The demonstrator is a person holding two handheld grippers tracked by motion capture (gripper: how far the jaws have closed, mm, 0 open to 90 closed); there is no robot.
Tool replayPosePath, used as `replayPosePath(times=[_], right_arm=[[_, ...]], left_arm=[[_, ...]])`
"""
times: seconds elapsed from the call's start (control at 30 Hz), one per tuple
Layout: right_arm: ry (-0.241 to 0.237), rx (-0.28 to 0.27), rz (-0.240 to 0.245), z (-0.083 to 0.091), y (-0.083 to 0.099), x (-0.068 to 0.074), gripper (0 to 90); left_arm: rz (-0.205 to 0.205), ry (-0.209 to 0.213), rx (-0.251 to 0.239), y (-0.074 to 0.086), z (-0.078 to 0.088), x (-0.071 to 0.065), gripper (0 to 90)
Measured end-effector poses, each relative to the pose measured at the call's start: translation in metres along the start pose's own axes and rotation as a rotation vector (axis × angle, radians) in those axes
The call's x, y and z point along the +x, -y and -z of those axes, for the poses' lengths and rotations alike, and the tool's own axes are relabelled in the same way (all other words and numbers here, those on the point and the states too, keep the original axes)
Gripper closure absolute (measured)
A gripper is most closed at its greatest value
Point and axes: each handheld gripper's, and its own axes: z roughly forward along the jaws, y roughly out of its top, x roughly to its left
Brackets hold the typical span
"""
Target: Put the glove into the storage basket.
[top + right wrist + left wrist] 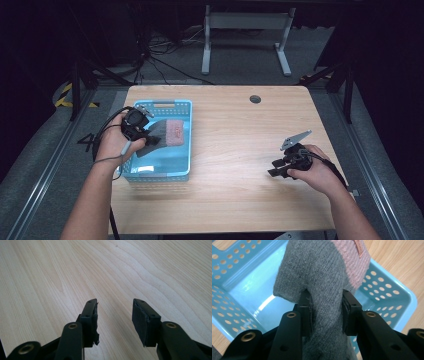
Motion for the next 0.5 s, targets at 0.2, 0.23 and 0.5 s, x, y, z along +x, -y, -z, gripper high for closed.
replayPosePath(times=[0.2, 0.23, 0.5], right_arm=[[0.005, -0.004, -0.010, 0.002, 0.003, 0.002, 56.0], [0.005, -0.003, -0.008, 0.002, 0.004, 0.001, 56.0], [0.004, -0.003, -0.009, 0.002, 0.005, 0.001, 55.7]], left_arm=[[0.015, -0.011, 0.038, 0.003, -0.013, 0.009, 66.5], [0.016, -0.004, 0.044, 0.004, -0.015, 0.010, 66.5], [0.051, 0.037, 0.102, 0.012, -0.035, 0.022, 66.5]])
